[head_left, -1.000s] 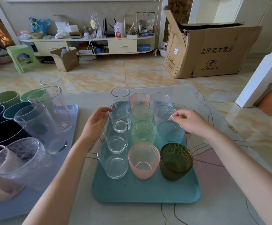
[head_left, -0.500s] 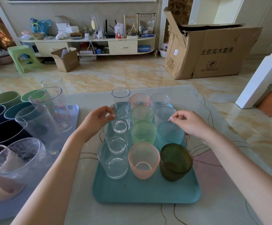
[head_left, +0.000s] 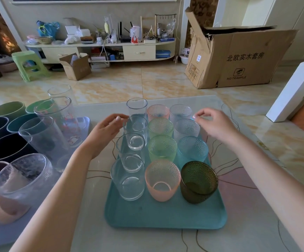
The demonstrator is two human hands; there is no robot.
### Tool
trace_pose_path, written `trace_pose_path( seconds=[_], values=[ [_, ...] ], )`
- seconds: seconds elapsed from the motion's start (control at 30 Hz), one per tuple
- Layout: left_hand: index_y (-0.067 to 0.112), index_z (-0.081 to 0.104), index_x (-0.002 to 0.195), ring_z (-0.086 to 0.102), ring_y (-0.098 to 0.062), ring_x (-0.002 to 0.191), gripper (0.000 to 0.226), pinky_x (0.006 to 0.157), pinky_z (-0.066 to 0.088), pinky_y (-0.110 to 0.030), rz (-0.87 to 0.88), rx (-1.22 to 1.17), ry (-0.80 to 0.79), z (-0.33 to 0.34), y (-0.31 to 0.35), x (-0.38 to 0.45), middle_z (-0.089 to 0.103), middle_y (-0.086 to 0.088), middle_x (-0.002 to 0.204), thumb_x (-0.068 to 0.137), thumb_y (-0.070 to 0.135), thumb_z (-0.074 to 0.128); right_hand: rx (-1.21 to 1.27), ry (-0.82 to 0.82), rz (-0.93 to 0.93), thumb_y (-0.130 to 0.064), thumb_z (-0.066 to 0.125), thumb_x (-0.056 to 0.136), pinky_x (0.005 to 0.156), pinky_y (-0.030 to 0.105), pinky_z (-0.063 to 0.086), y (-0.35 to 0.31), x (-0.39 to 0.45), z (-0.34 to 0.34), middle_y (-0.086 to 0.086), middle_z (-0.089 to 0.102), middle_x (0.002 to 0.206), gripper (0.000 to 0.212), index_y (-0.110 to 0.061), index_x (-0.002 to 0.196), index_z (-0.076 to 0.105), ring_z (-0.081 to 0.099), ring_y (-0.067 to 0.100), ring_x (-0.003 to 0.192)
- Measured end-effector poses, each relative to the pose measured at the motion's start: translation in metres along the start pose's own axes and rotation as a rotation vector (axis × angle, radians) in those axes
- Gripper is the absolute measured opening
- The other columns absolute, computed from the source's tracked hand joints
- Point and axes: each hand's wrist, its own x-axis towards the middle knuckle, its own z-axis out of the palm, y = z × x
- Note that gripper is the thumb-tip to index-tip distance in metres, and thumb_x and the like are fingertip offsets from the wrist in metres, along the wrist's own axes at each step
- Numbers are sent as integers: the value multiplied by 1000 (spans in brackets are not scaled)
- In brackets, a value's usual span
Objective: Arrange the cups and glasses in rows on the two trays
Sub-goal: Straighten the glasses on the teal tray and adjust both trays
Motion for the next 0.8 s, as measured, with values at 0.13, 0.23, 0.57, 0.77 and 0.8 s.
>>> trace_pose_path(
  seconds=[0.13, 0.23, 0.57, 0.77, 0.8],
  values=[
    [26, 50, 124, 54, -22, 122, 25, 109, 38, -35, -49, -199, 175, 2, 2, 16, 53, -7, 133, 100, 26, 42, 4, 20, 40, -32, 53, 91, 77, 38, 55, -9, 39, 4, 3, 59, 104, 22, -25, 111, 60, 60, 24, 86],
    [33, 35, 142, 44, -26, 132, 42, 113, 33, -36, -105, -262, 97, 7, -2, 31, 38, -8, 146, 100, 28, 40, 53, -64, 199, -33, 50, 92, 63, 32, 56, -11, 58, 16, 2, 58, 95, 33, -30, 124, 53, 63, 23, 82],
    [38, 37, 141, 50, -21, 126, 40, 103, 40, -32, -120, -233, -14, 8, -14, 50, 41, -8, 146, 101, 36, 33, 22, 126, 219, -6, 57, 85, 46, 26, 49, -3, 74, 28, 8, 61, 87, 25, -15, 104, 69, 58, 21, 59],
    [38, 38, 141, 51, -21, 123, 40, 106, 39, -35, -112, -229, -22, 5, -17, 52, 41, -9, 146, 101, 36, 33, -104, 108, -72, -11, 55, 86, 77, 28, 46, -14, 71, 33, 3, 63, 119, 33, -26, 114, 64, 61, 21, 92],
    [38, 38, 141, 51, -21, 124, 40, 103, 40, -33, -112, -230, -21, 6, -17, 52, 41, -9, 146, 101, 36, 33, -120, 30, -184, -12, 55, 87, 88, 31, 44, -19, 70, 35, 0, 57, 131, 32, -30, 113, 65, 57, 21, 109]
  ],
)
